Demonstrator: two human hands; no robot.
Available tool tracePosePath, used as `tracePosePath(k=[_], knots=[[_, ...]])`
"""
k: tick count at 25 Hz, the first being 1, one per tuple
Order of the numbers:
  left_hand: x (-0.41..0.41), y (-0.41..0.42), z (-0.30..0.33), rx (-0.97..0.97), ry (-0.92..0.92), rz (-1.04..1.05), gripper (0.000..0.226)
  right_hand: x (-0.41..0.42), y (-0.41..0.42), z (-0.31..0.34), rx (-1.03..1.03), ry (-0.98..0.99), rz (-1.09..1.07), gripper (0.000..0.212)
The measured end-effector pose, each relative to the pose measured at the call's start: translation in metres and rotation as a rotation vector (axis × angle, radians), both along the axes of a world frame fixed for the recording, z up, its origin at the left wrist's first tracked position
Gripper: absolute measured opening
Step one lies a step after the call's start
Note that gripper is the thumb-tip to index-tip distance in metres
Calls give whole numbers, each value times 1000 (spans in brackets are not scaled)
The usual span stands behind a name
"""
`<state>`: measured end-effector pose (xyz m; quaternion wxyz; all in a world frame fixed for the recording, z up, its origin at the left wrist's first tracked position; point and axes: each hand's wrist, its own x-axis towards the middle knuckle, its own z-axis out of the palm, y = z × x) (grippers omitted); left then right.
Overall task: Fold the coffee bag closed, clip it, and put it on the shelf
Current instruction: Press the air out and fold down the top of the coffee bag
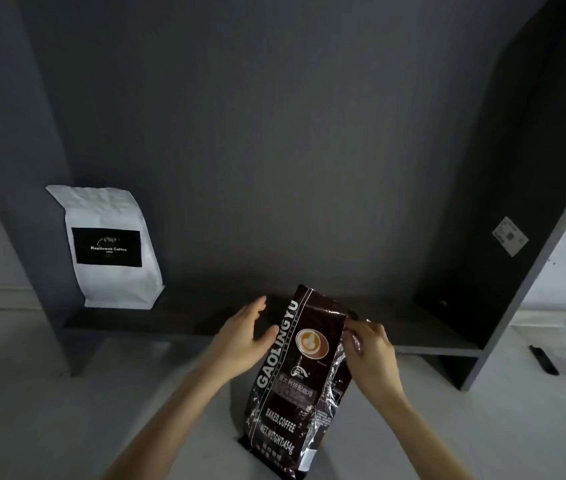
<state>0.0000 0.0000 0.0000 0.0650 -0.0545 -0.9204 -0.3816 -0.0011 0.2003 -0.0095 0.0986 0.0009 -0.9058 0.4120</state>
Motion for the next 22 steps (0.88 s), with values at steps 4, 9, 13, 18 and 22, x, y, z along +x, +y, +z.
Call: tracePosePath(k=[4,9,13,18,22], knots=[[-5,11,-14,-7,-163,-70,62,8,-6,-20,-14,-75,10,30],[-9,20,-31,58,-234,-89,58,11,-9,-36,-53,-120,11,22],[-7,24,-41,97,-240,-61,56,15,-17,-46,-122,-176,-15,26],[2,27,-50,161,-207,-10,54,25,-29,-39,-225,-187,-26,32],[21,17,-51,295,-181,43,48,32,-33,-31,-345,-136,-24,31]])
